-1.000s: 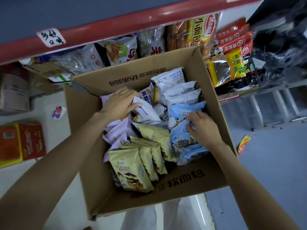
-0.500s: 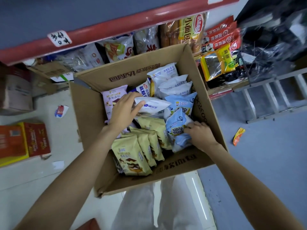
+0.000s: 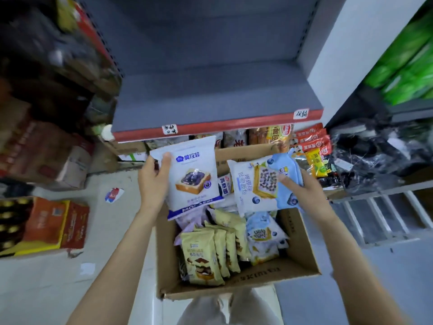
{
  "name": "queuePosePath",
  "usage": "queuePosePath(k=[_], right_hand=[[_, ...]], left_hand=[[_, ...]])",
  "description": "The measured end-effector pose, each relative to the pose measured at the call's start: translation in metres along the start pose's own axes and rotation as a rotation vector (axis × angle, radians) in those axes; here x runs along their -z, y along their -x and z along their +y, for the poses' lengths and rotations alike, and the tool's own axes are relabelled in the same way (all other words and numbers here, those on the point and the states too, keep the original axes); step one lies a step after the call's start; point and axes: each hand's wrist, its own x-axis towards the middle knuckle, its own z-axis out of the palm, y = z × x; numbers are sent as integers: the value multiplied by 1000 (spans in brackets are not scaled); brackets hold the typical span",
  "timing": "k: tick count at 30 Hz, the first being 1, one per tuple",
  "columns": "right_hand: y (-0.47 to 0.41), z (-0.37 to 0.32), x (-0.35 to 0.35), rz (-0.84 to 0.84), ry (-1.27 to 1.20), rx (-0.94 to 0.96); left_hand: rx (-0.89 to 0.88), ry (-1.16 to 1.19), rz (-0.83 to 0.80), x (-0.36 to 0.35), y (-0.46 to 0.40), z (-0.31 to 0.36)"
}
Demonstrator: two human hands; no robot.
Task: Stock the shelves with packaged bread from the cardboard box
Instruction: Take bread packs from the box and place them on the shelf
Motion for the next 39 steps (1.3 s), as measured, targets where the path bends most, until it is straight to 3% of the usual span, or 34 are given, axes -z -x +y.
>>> queuePosePath(k=[6,14,20,24,31,34,39], right_hand=[[-27,-70,-6,-44,65,266],[-63,-186,8,-41,366,607],[-67,-276,35,79,413,871],[-72,-309,57,46,360,922],[-86,-331,91,33,467,952],[-92,-339,104,52,387,974],[-105,-342,120,115,269,939]], left_hand=[[-134,141,119,51,-27,74],[-535,102,269,95,-69,202],[-579,170,354,109,-95,259],[-582,294,359,104,-116,295],[-784,214,545,63,-158,363],[-742,266,491,32,-184,384],[-575,281,207,-32,-223,391]])
